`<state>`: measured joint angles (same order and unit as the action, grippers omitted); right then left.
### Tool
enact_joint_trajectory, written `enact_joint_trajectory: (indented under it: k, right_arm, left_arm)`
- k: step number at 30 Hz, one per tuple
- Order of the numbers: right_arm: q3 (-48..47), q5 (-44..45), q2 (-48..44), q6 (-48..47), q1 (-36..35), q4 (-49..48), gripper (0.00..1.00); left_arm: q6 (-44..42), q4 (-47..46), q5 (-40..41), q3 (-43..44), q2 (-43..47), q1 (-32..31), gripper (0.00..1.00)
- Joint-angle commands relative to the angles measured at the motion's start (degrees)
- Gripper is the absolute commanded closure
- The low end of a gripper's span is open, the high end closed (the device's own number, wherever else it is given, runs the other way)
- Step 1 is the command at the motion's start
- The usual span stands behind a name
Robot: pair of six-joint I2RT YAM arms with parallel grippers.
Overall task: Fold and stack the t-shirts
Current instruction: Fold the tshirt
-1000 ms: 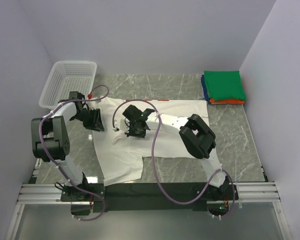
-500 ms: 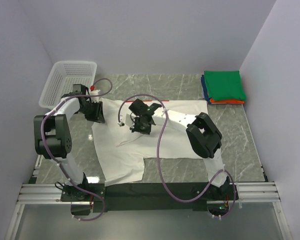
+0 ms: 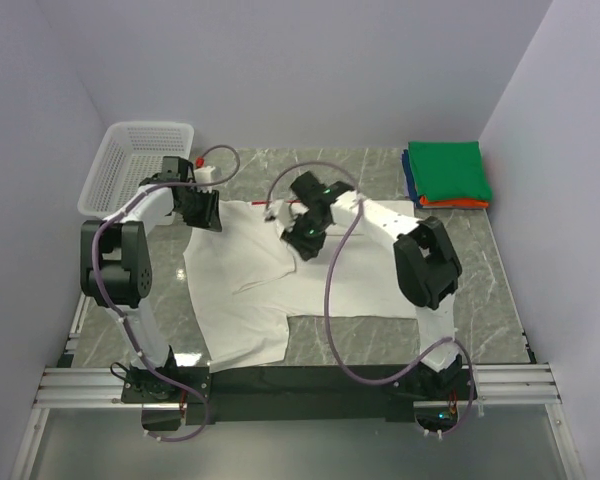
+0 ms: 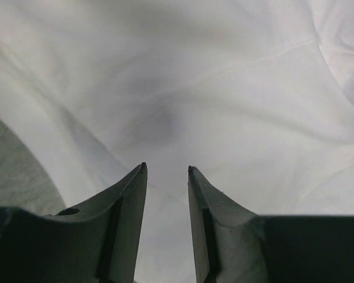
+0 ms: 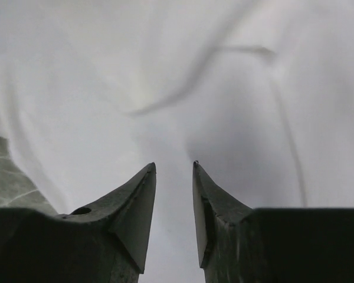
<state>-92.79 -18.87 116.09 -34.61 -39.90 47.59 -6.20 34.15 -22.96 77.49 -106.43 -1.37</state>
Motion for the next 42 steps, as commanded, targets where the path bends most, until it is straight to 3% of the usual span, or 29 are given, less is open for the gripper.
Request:
enact_joint_trajectory:
  k: [1,6,10,16,22,27,31,34,36,39,42]
  right_arm:
    - [-3.88,-0.13,-3.16,7.08,8.33,1.54,0.62]
    - [-4.86,5.50,-0.52,11.93,19.67,1.36,0.70]
    - [-4.59,13.66,2.11,12.02,23.63,0.66,0.75]
    - [-7.66,18.78,9.30,12.11,25.31,1.09,0.77]
    - [-19.34,21.33,17.66,12.03,25.49,4.00,0.78]
    - [-32.16,23.96,23.73,10.97,25.57,4.35,0.79]
    - [-40.44,24.42,25.86,10.36,25.40,2.95,0.77]
    - [-38.09,20.75,19.47,9.74,25.13,3.20,0.70]
    - [-30.64,19.05,13.75,8.77,24.78,3.47,0.61]
    - [-16.67,11.77,0.40,5.96,24.78,4.17,0.50]
    - [-2.52,9.29,-12.18,2.54,24.78,5.05,0.49]
  left_arm:
    - [1.71,-2.77,0.64,2.05,-1.84,-1.36,0.60]
    - [2.07,-3.56,0.81,2.75,-4.22,-1.53,0.60]
    - [1.45,-3.30,1.78,3.10,-5.54,-1.53,0.60]
    - [1.10,-3.92,3.10,3.54,-7.82,-1.36,0.61]
    - [0.75,-2.43,5.99,8.28,-12.82,-0.40,0.64]
    - [1.01,0.39,5.30,17.85,-18.54,1.28,0.65]
    - [0.05,2.50,-0.40,26.81,-20.57,2.77,0.61]
    - [-2.32,5.56,-5.94,31.55,-17.68,2.77,0.56]
    - [-6.01,8.64,-9.97,32.11,-12.70,2.77,0.54]
    - [-11.98,10.05,-13.24,25.89,-2.43,2.77,0.51]
    - [-18.57,11.81,-14.22,14.91,7.95,2.77,0.49]
